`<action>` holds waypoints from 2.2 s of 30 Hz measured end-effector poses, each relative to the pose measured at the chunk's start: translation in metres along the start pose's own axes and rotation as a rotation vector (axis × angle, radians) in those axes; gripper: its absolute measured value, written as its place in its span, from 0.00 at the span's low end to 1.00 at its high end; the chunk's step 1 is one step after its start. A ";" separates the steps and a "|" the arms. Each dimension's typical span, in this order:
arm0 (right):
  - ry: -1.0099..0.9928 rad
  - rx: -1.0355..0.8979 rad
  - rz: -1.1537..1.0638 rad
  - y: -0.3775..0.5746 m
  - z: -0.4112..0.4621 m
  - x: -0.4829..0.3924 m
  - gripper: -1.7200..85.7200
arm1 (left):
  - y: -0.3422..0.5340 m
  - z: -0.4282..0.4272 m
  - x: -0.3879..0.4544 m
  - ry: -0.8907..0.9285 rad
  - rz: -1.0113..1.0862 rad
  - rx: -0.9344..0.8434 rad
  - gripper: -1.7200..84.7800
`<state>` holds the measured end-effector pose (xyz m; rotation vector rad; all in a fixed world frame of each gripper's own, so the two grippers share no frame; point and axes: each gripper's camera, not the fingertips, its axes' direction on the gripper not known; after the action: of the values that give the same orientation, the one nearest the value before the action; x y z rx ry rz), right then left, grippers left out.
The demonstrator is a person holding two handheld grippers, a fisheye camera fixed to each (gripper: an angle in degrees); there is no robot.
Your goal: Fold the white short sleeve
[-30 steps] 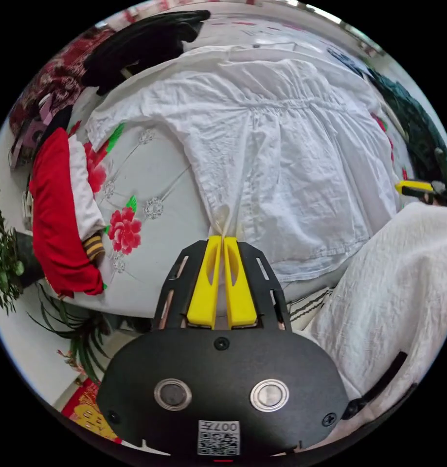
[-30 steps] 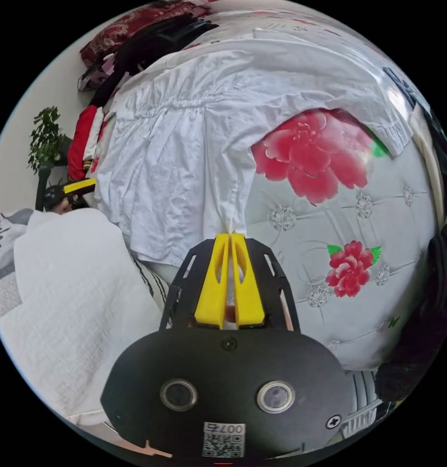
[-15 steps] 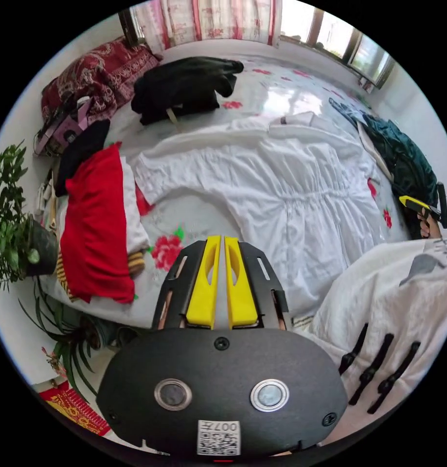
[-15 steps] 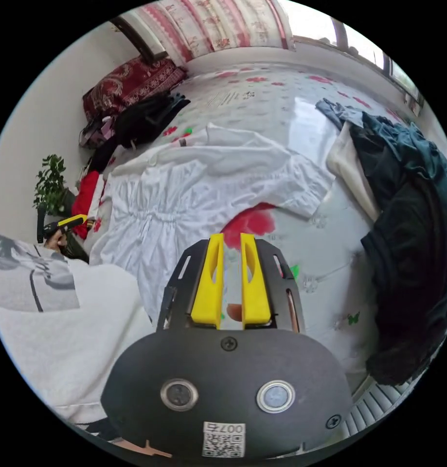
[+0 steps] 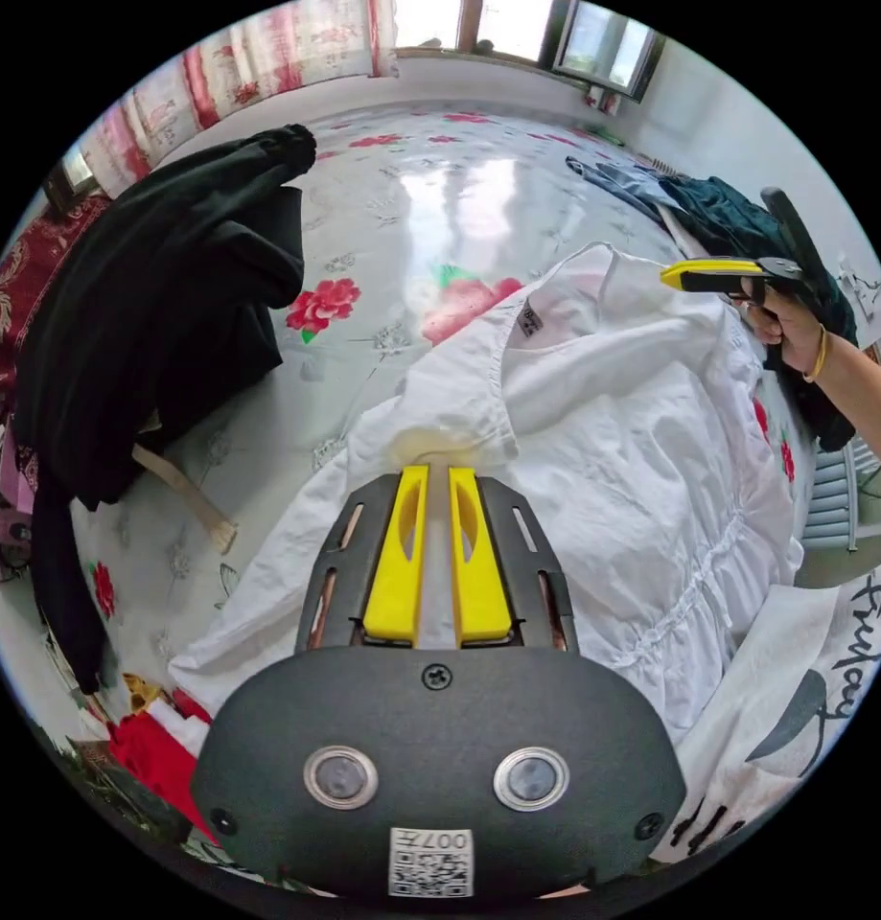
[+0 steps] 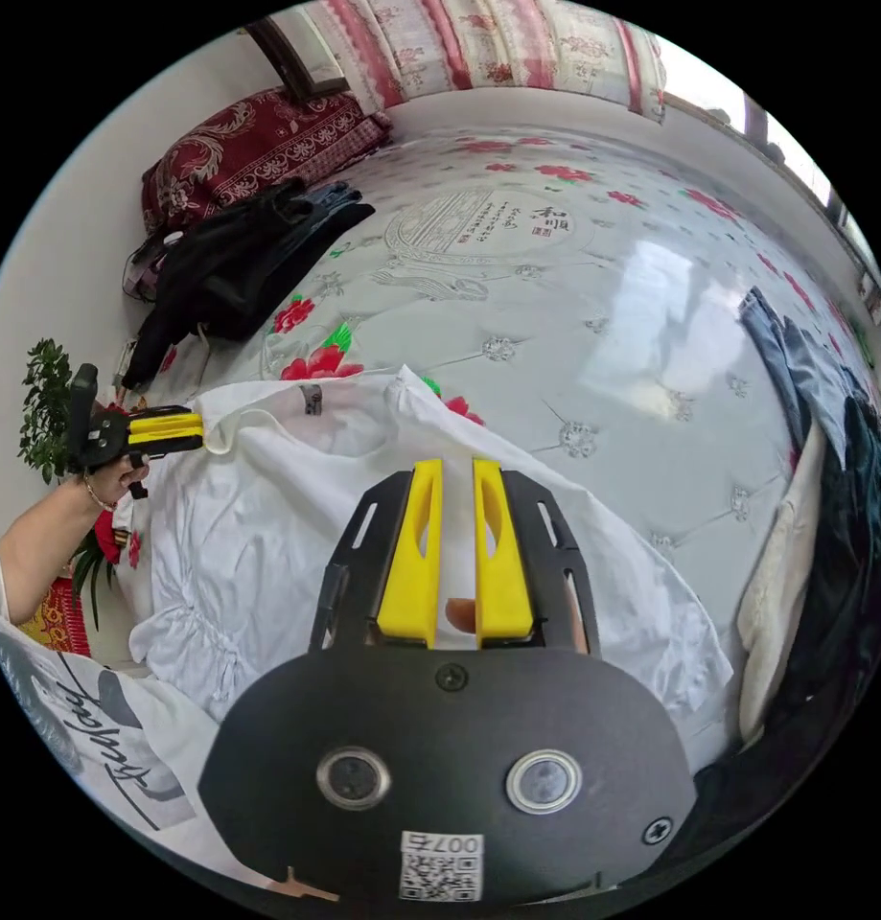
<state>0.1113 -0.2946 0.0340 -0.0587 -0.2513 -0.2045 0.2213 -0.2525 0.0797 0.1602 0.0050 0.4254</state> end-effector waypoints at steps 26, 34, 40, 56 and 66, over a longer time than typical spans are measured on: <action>-0.412 0.510 1.184 0.420 -0.072 0.192 0.13 | 0.364 -0.120 -0.160 0.014 -1.059 0.119 0.05; -0.457 0.647 1.262 0.411 -0.053 0.223 0.11 | 0.450 -0.116 -0.225 0.156 -1.382 0.206 0.12; -0.348 0.567 0.866 0.298 -0.104 0.202 0.03 | 0.458 -0.109 -0.268 0.186 -1.432 0.225 0.13; -0.259 0.349 0.887 0.322 -0.076 0.133 0.10 | 0.490 -0.110 -0.293 0.203 -1.580 0.338 0.04; -0.553 0.641 1.276 0.374 -0.044 0.193 0.09 | 0.477 -0.128 -0.283 0.237 -1.505 0.418 0.01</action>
<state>0.3827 0.0297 0.0277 0.3659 -0.7647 1.1805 -0.2374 0.0796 0.0200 0.4586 0.4246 -1.0738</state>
